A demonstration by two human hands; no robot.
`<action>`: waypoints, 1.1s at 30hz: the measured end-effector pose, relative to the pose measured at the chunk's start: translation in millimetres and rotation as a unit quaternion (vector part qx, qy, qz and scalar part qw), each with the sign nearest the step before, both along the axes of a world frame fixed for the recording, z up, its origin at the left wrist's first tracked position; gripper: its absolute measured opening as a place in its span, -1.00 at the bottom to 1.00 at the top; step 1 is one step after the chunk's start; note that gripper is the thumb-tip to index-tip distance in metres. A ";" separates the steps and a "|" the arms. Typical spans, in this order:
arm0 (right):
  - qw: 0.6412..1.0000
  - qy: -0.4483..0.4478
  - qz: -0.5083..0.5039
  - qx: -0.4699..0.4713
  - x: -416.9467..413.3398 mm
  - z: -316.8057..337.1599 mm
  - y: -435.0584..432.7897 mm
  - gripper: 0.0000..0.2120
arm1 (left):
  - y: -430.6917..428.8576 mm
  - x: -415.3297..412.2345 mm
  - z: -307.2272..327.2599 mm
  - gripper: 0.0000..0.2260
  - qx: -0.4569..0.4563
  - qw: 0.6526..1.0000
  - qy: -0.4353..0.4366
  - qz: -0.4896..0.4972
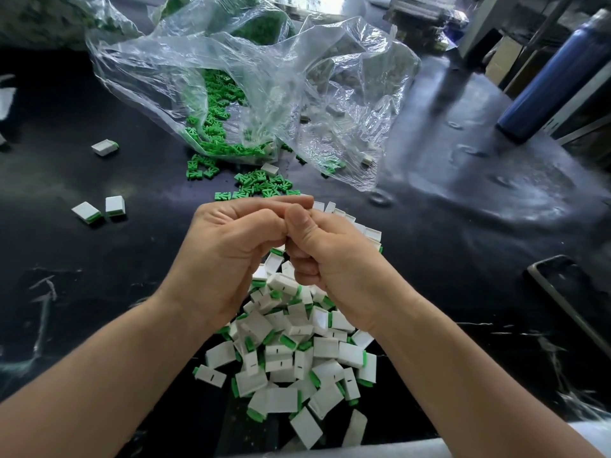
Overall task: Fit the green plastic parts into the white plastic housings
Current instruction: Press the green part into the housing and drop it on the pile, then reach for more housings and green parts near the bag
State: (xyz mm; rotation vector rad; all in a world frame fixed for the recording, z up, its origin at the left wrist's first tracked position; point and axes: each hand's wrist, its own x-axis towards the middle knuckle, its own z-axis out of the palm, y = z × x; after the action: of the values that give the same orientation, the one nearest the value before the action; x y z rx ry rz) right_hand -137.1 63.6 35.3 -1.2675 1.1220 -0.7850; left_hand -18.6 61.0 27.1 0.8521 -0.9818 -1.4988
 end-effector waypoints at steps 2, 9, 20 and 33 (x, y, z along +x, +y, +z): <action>1.000 0.006 -0.001 -0.002 0.2 -0.6 0.3 -0.60 | -0.3 -0.5 0.0 -0.79 0.002 1.000 0.000 0.000; 0.998 -0.050 0.020 0.024 -4.4 -0.4 -3.1 -0.67 | -0.3 0.9 -1.2 -0.82 0.012 1.000 0.004 -0.020; 1.000 -0.004 -0.030 0.006 -28.0 -0.4 -21.8 -0.59 | -10.5 15.2 6.5 -0.86 0.032 0.997 -0.068 0.034; 0.908 0.315 -0.205 -0.188 -46.8 -15.8 -38.3 -0.91 | -1.5 16.0 13.4 -0.70 -0.007 0.962 -0.235 -0.137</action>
State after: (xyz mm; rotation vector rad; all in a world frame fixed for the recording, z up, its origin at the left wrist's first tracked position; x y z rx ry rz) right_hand -183.9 25.3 19.5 -1.7016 1.8686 -0.9638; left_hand -2.5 59.5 40.5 1.1275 -1.5086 -1.5467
